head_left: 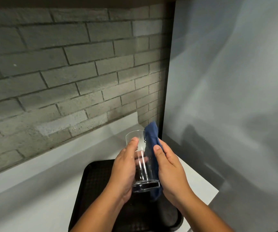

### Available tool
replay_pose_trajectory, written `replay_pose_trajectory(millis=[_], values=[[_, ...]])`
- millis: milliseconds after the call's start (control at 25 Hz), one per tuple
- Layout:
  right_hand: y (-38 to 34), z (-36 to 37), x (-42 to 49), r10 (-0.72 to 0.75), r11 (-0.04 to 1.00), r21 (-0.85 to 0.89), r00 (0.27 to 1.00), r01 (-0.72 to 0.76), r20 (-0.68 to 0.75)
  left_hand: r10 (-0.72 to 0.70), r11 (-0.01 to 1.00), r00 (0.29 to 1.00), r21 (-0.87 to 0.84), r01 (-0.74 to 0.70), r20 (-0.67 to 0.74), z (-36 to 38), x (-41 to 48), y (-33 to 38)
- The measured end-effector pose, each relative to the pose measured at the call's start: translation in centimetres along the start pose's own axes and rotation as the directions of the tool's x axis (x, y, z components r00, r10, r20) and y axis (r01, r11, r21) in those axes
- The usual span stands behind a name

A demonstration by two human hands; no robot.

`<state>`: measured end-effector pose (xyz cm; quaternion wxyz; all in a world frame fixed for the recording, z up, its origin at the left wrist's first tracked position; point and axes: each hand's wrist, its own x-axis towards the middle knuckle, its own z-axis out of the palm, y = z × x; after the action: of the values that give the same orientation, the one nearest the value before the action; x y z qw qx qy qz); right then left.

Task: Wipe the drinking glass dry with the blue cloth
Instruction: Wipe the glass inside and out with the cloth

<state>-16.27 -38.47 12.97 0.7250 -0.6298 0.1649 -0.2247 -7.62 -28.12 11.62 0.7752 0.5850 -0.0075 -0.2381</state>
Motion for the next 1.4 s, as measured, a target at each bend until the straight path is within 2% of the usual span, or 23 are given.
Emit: replay_pose_trajectory(millis=[120, 200, 320, 560, 680, 800, 920, 1000, 1120, 1280, 1400], values=[[-0.2, 0.4, -0.4, -0.008, 0.999, -0.040, 1.000, 0.008, -0.002, -0.022, 0.999, 1.000, -0.028, 0.022, 0.003, 0.1, 0.1, 0.1], [0.0, 0.5, -0.2, -0.030, 0.997, -0.068, 0.999, 0.029, -0.010, -0.017, 1.000, 0.999, 0.013, 0.017, 0.031, 0.1, 0.2, 0.2], [0.2, 0.7, 0.6, 0.013, 1.000, -0.009, 0.999, -0.013, -0.041, 0.017, 0.996, 0.999, 0.086, -0.020, 0.040, 0.3, 0.0, 0.2], [0.7, 0.1, 1.2, 0.080, 0.996, 0.034, 0.996, -0.080, -0.026, 0.037, 0.998, 0.993, 0.051, -0.043, 0.108, -0.2, 0.2, -0.7], [0.7, -0.2, 1.3, 0.019, 1.000, 0.017, 1.000, -0.019, -0.015, 0.060, 0.996, 0.989, 0.061, -0.069, 0.133, -0.4, 0.2, -0.1], [0.8, -0.5, 1.2, 0.065, 0.997, 0.050, 0.998, -0.065, 0.005, 0.106, 0.994, 0.988, 0.001, -0.107, 0.109, -0.1, 0.2, 0.2], [1.0, -0.4, 1.2, 0.100, 0.992, 0.072, 0.995, -0.100, -0.007, 0.058, 0.998, 0.998, 0.013, -0.058, 0.034, 0.5, 0.1, 0.5], [0.9, -0.2, 1.2, 0.090, 0.993, 0.078, 0.996, -0.089, -0.012, 0.039, 0.999, 0.999, 0.014, -0.040, 0.037, 0.6, 0.2, 0.6], [1.2, -0.1, 0.9, 0.132, 0.983, 0.129, 0.991, -0.129, -0.019, 0.097, 0.991, 0.993, 0.086, -0.103, 0.074, 0.8, 0.3, 0.6], [2.3, -0.4, 0.6, 0.108, 0.992, 0.065, 0.994, -0.106, -0.032, 0.098, 0.992, 0.993, 0.074, -0.102, 0.065, 0.6, 0.9, 0.9], [1.7, -0.6, 1.0, 0.180, 0.979, 0.098, 0.984, -0.180, 0.006, 0.065, 0.997, 0.997, 0.047, -0.067, 0.034, 0.8, 1.1, 1.6]])
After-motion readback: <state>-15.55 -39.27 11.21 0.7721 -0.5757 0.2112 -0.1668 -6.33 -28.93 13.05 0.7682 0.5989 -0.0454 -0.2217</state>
